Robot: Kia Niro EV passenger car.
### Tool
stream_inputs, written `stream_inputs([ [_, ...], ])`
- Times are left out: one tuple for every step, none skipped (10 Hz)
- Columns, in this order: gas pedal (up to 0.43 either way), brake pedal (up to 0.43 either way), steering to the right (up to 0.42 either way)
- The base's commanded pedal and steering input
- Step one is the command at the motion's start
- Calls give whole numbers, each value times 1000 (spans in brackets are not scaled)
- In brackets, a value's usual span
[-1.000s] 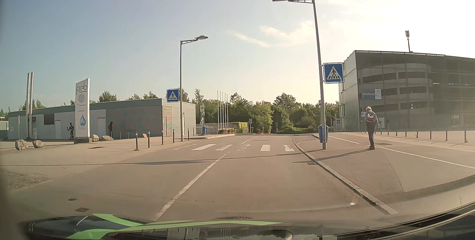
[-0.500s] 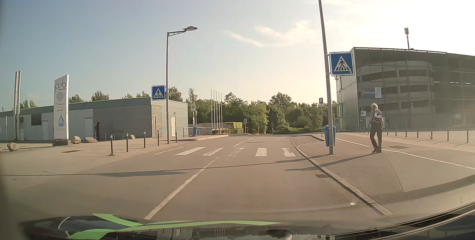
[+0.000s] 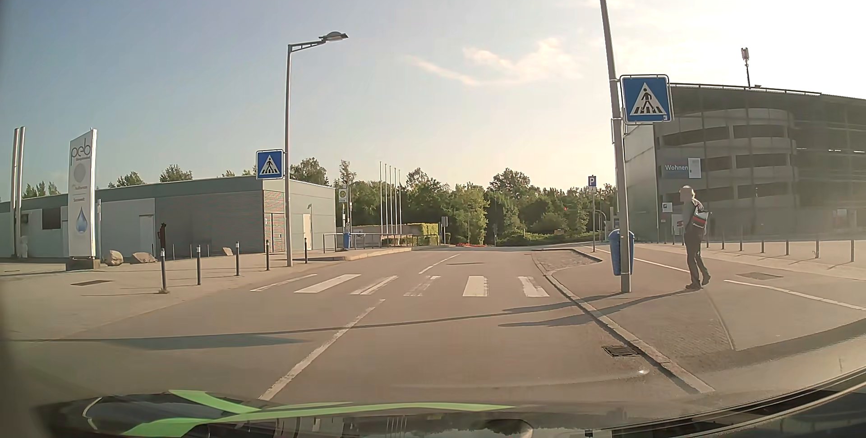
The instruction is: Follow the waypoints while adhering to traffic rules and regulations
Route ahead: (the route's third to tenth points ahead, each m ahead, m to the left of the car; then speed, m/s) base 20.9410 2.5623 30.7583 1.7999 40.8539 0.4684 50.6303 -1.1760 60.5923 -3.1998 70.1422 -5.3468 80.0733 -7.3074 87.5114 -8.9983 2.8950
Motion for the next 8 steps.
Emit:
stream_inputs([
  [0,213,1],
  [0,213,7],
  [0,213,12],
  [0,213,13],
  [0,213,14],
  [0,213,21],
  [0,213,28],
  [0,207,34],
])
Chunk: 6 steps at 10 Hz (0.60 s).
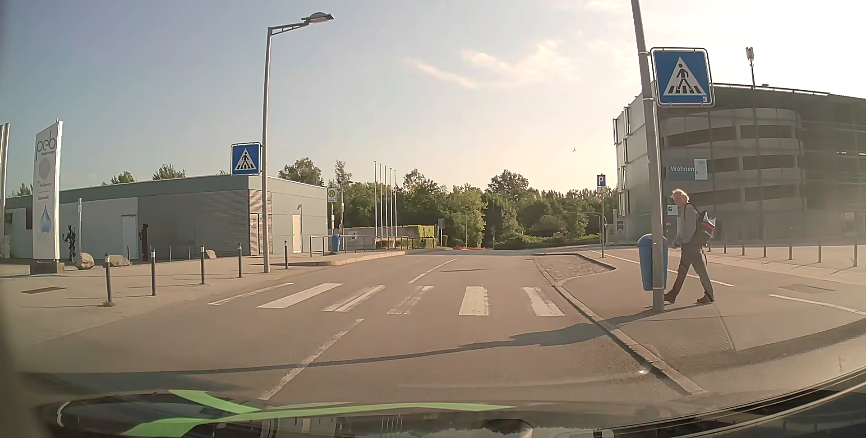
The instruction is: Follow the waypoints while adhering to traffic rules and regulations
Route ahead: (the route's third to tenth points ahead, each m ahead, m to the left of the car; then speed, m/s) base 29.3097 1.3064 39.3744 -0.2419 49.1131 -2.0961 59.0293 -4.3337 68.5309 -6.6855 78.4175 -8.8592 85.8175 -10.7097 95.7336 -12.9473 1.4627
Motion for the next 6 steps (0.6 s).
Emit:
stream_inputs([
  [0,195,36],
  [0,183,34],
  [0,177,30],
  [0,171,29],
  [0,165,29],
  [0,165,29],
])
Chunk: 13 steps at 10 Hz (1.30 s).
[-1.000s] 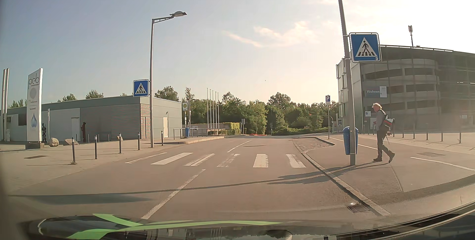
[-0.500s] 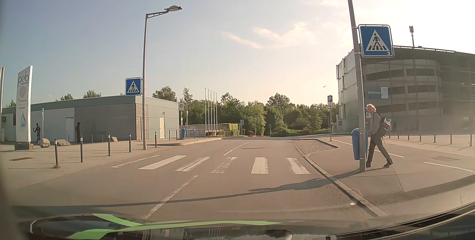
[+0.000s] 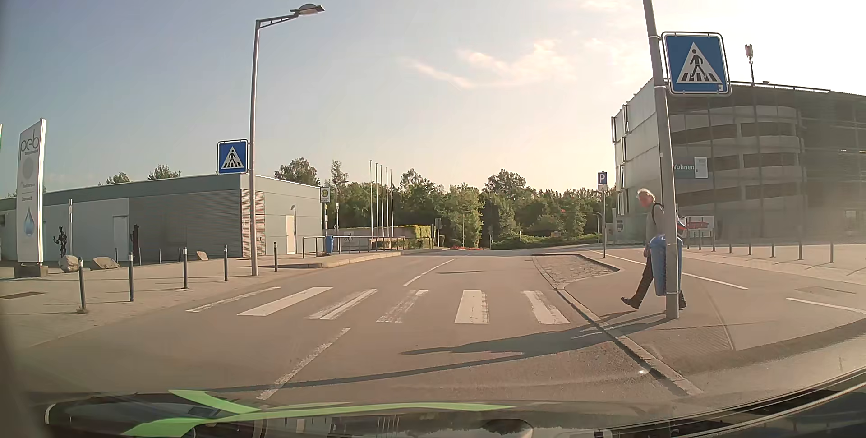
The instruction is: Follow the waypoints while adhering to traffic rules and regulations
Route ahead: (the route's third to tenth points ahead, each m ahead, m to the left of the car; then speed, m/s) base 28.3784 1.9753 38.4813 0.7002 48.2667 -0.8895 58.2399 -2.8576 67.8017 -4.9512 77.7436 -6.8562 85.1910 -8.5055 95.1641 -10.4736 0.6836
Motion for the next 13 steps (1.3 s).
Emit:
stream_inputs([
  [0,159,30],
  [0,159,31],
  [0,152,32],
  [0,152,33],
  [0,146,34],
  [0,146,34],
  [0,146,34],
  [0,140,35],
  [0,116,34],
  [0,30,34],
  [0,0,34],
  [0,0,34],
  [0,0,34],
])
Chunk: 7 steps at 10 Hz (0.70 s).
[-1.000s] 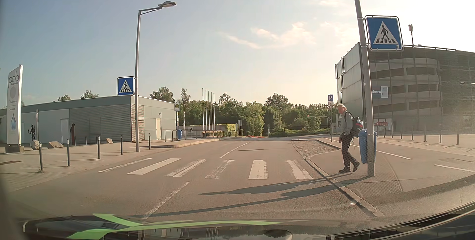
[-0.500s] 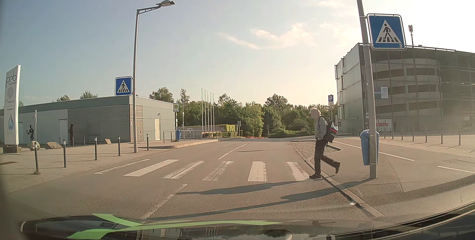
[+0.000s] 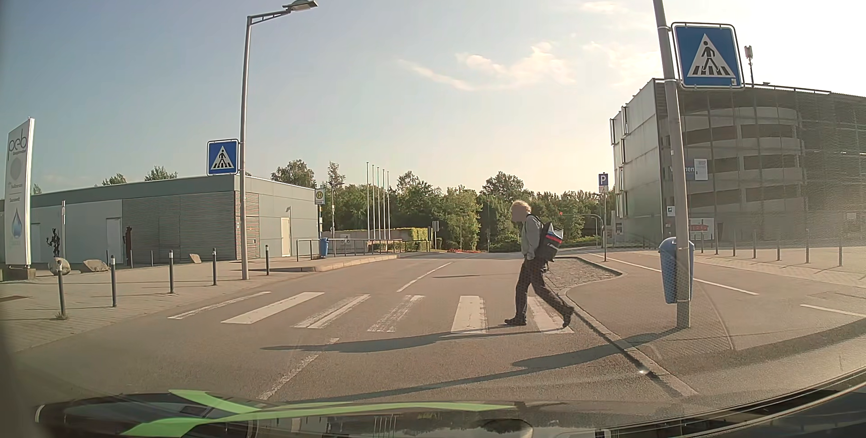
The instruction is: Follow the waypoints while adhering to traffic rules and regulations
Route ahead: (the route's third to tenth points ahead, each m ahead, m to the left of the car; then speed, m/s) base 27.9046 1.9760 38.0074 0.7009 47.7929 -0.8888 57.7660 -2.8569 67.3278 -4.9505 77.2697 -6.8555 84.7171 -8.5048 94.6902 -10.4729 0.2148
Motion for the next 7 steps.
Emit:
stream_inputs([
  [0,0,34],
  [0,0,34],
  [0,0,34],
  [20,0,34],
  [28,0,34],
  [59,0,34],
  [110,0,35],
])
